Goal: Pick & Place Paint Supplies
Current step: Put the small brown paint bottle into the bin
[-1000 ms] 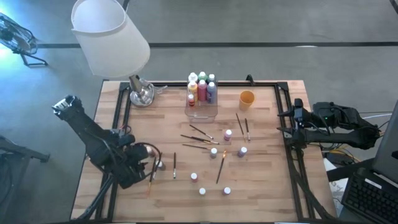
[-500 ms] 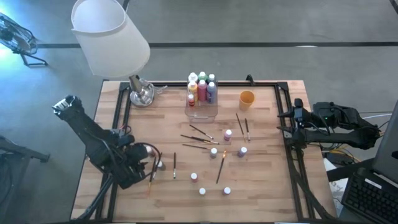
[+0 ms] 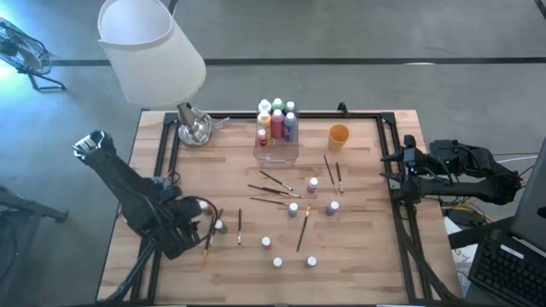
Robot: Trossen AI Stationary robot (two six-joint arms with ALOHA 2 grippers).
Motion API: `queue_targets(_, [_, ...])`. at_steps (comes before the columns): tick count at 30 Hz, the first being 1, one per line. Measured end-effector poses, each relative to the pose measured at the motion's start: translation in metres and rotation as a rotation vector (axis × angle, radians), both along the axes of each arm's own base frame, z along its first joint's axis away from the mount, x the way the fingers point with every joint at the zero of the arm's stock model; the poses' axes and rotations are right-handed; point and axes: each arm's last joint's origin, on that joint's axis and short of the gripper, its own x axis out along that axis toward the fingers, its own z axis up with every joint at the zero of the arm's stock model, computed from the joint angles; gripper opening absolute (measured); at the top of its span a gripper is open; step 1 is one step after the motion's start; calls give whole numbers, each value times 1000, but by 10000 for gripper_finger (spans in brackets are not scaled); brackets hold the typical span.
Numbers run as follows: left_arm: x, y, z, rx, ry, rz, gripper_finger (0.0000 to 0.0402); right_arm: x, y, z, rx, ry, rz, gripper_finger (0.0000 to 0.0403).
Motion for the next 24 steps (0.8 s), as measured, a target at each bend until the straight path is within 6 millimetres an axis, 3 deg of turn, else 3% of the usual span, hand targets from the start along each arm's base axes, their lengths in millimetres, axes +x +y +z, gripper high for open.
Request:
queue_targets(10, [-8,5,-27,19,86,69,200,0,0,0,0,0,0,262])
queue_targets(24, [-8,6,-29,43,53,82,200,0,0,0,0,0,0,311])
